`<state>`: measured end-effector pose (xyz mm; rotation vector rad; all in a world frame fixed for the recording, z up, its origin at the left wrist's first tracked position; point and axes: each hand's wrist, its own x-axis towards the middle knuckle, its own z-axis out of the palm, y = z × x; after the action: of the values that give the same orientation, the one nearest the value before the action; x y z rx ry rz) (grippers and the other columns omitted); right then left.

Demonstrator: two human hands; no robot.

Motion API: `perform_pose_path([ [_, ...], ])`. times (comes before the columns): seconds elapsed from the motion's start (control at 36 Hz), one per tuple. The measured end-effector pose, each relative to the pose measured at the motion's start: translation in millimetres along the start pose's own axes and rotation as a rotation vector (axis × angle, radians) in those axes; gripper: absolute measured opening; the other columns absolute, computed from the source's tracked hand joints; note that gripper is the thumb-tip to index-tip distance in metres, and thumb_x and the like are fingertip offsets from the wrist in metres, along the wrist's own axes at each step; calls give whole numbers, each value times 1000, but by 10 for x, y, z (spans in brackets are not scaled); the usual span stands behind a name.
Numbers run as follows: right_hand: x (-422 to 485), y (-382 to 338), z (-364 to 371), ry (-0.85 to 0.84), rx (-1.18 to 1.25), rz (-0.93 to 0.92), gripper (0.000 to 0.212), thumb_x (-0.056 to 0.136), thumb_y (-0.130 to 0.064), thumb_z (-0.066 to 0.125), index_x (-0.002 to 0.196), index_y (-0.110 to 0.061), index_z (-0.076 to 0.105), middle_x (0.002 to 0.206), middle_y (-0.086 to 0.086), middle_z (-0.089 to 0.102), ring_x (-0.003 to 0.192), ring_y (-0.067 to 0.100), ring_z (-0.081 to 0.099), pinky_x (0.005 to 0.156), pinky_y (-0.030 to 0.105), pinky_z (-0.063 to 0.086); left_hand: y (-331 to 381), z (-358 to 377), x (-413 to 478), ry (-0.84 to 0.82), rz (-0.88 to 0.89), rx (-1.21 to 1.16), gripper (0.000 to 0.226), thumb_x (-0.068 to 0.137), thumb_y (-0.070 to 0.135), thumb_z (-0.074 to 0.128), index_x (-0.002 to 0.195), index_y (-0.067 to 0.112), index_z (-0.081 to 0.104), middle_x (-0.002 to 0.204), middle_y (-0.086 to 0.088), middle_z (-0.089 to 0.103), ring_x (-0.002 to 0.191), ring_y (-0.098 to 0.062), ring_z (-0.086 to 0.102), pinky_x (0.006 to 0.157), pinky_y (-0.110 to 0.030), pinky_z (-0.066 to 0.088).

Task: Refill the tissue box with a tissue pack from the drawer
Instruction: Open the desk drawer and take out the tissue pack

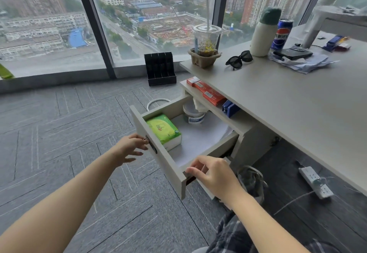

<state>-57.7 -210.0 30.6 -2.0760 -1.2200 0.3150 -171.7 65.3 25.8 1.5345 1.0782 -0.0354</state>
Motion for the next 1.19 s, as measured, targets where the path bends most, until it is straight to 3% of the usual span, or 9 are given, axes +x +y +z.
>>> perform_pose_path([
  [0.08, 148, 21, -53, 10, -25, 8, 30, 86, -57, 56, 90, -28, 65, 75, -16, 67, 68, 2, 62, 65, 21, 52, 59, -150, 44, 118, 56, 68, 17, 83, 16, 67, 100, 15, 62, 100, -5, 69, 88, -24, 62, 70, -31, 41],
  [0.19, 415, 20, -92, 16, -20, 31, 27, 87, -49, 60, 102, -26, 60, 87, -12, 65, 74, 2, 61, 70, 29, 56, 333, -256, 11, 494, 458, 220, 20, 85, 12, 61, 106, 12, 60, 97, -4, 66, 86, -21, 64, 70, -32, 48],
  [0.28, 645, -36, -75, -39, -65, 68, 38, 85, -46, 63, 114, -24, 53, 107, -7, 61, 91, 10, 58, 80, 30, 52, 592, -199, -37, 372, 669, 421, 22, 89, 19, 62, 110, 19, 57, 95, 5, 63, 84, -11, 63, 68, -23, 49],
  [0.42, 1060, -174, 88, -145, -73, 265, 59, 85, -44, 66, 128, -14, 40, 128, 9, 56, 113, 27, 55, 89, 36, 45, 897, -29, 157, 171, 605, 902, 34, 88, 32, 62, 120, 26, 55, 112, 10, 61, 102, -14, 58, 95, -38, 48],
  [0.5, 1248, -242, 197, -225, -1, 408, 68, 83, -40, 69, 132, -10, 34, 130, 16, 56, 117, 33, 53, 87, 36, 43, 972, 33, 321, 175, 559, 1091, 39, 87, 39, 60, 123, 27, 53, 121, 5, 65, 108, -17, 60, 98, -44, 47],
  [0.67, 1452, -227, 425, -245, 273, 553, 91, 80, -32, 74, 144, -17, 11, 129, 15, 55, 112, 32, 57, 85, 33, 46, 944, 124, 542, 74, 507, 1204, 57, 84, 35, 63, 137, 30, 44, 138, 1, 56, 122, -22, 53, 101, -41, 45],
  [0.86, 1562, -30, 400, -226, 287, 604, 119, 73, -29, 82, 150, -21, -9, 139, 14, 51, 124, 31, 51, 93, 31, 40, 985, 185, 711, -64, 477, 1186, 79, 75, 30, 74, 144, 33, 37, 148, 4, 44, 132, -18, 44, 107, -32, 37],
  [1.03, 1658, 44, 461, -204, 223, 621, 132, 62, -26, 89, 151, -24, -9, 145, 15, 30, 129, 32, 43, 103, 37, 37, 1007, 255, 829, -150, 428, 1219, 100, 63, 25, 85, 147, 30, 32, 153, 4, 31, 137, -17, 36, 109, -27, 33],
  [1.19, 1733, 117, 468, -209, 124, 607, 110, 67, -11, 84, 149, -23, 12, 142, 12, 26, 123, 34, 49, 101, 37, 42, 959, 336, 899, -109, 417, 1254, 101, 62, 25, 83, 147, 33, 29, 145, -1, 38, 128, -24, 46, 104, -36, 42],
])
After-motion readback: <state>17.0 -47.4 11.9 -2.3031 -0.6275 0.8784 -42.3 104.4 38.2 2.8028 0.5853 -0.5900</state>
